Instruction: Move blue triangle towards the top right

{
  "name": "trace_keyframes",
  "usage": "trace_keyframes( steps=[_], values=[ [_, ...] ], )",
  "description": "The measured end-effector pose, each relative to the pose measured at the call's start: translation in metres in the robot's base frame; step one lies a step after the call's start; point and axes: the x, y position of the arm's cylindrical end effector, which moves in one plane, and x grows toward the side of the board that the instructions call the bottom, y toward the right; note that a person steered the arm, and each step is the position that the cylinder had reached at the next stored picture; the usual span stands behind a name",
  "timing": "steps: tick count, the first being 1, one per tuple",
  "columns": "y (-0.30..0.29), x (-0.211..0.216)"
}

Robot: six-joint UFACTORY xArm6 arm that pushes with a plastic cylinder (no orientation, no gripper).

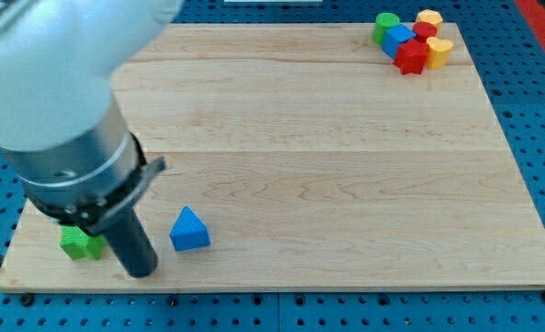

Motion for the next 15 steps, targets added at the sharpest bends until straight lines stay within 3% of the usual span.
trace_keyframes(
  steps=[2, 3, 4, 6, 7, 8, 9, 10, 11, 12, 13, 14, 15],
  values=[
    [0.044, -0.036],
    [0.043, 0.003],
    [0.059, 0.016],
    [0.149, -0.067],
    [0.150, -0.052],
    [0.112, -0.010],
    [0.068, -0.020],
    [0.059, -0.076],
    [0.061, -0.101],
    [0.039, -0.089],
    [0.044, -0.139],
    [0.091, -0.203],
    [0.099, -0.213]
  ],
)
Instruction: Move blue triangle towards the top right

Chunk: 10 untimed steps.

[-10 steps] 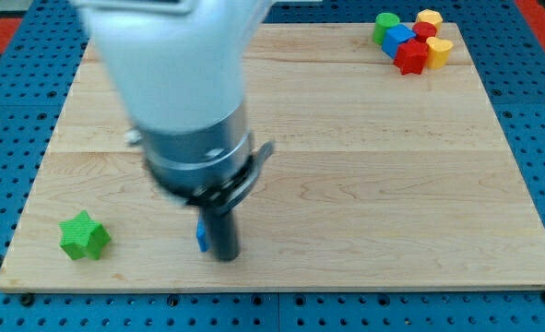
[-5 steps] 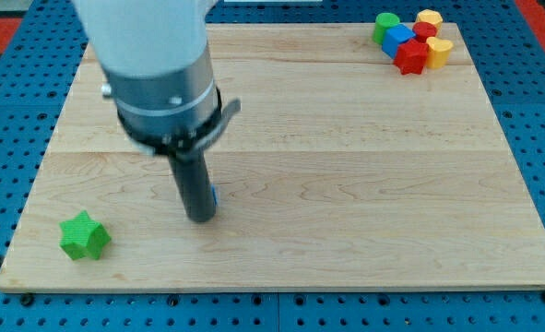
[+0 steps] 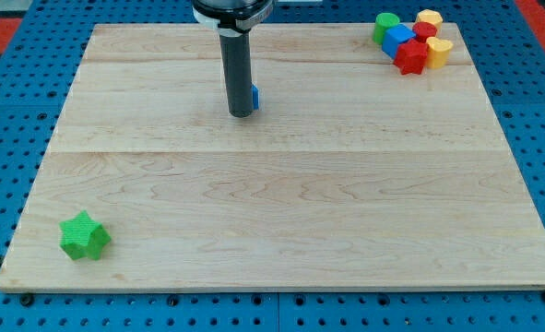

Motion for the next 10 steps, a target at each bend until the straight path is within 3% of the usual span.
trace_keyframes(
  steps=[1, 3, 5, 6, 7, 8, 9, 10],
  values=[
    [-0.014, 0.003],
    [0.050, -0.046],
    [-0.020, -0.034],
    [-0.010, -0.069],
    [0.062, -0.103],
    [0.053, -0.104],
    [0.004, -0.081],
    [-0.007, -0.026]
  ],
)
